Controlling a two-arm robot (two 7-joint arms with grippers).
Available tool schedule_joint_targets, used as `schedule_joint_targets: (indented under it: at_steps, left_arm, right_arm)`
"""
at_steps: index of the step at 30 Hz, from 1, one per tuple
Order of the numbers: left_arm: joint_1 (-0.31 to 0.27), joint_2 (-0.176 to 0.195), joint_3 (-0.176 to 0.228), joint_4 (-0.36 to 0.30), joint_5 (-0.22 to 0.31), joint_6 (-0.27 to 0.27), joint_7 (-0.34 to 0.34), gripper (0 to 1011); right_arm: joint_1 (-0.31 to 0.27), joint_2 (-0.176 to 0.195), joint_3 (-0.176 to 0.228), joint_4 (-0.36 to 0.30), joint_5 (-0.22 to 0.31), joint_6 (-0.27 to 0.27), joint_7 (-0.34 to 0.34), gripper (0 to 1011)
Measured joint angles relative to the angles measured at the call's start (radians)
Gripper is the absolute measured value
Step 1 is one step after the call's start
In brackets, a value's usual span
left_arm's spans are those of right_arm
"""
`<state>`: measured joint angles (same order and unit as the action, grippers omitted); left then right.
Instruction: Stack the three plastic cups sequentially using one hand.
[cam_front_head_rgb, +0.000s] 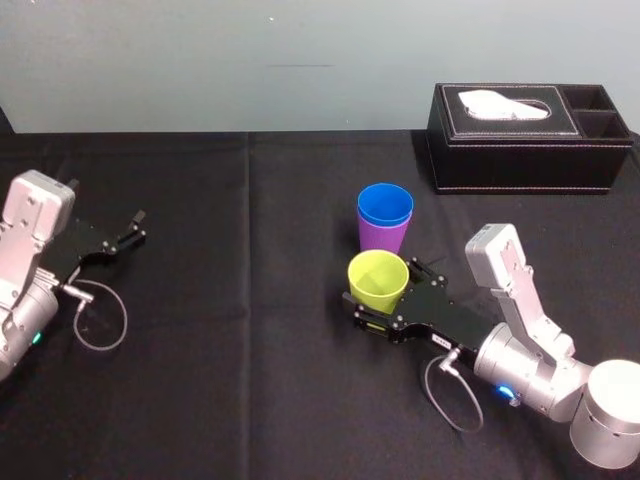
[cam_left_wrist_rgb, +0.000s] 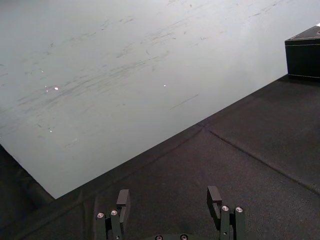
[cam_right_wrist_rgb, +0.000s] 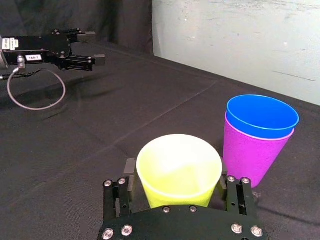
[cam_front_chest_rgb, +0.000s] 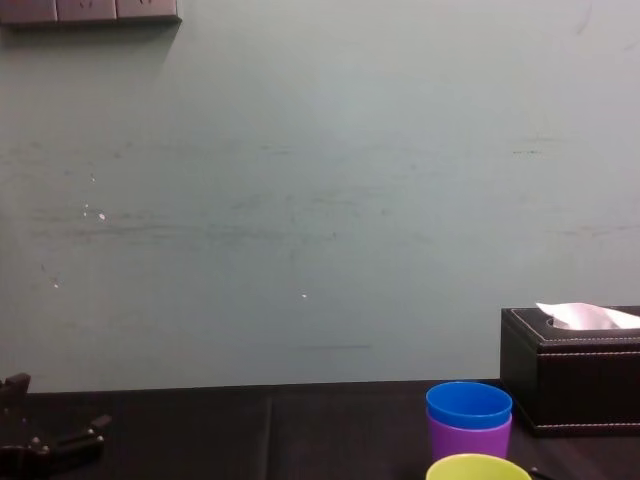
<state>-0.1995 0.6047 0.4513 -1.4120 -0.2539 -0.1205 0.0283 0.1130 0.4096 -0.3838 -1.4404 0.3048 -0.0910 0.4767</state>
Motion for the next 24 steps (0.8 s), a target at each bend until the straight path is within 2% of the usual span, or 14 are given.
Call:
schedule_joint_targets:
  at_steps: [5, 8, 16, 24]
  left_arm:
    - [0.000, 0.000, 0.000, 0.000, 0.000, 0.000, 0.000, 1011]
    - [0.000, 0.000, 0.000, 0.000, 0.000, 0.000, 0.000, 1011]
    - [0.000, 0.000, 0.000, 0.000, 0.000, 0.000, 0.000, 1011]
    - [0.000, 0.000, 0.000, 0.000, 0.000, 0.000, 0.000, 1011]
  right_arm:
    - [0.000, 0.000, 0.000, 0.000, 0.000, 0.000, 0.000, 805]
    - [-0.001, 0.000, 0.000, -0.001, 0.000, 0.000, 0.000, 768]
    - [-0.002, 0.003, 0.000, -0.004, 0.000, -0.001, 0.000, 738]
    - [-0.013, 0.028, 0.006, -0.049, 0.002, 0.014, 0.003, 738]
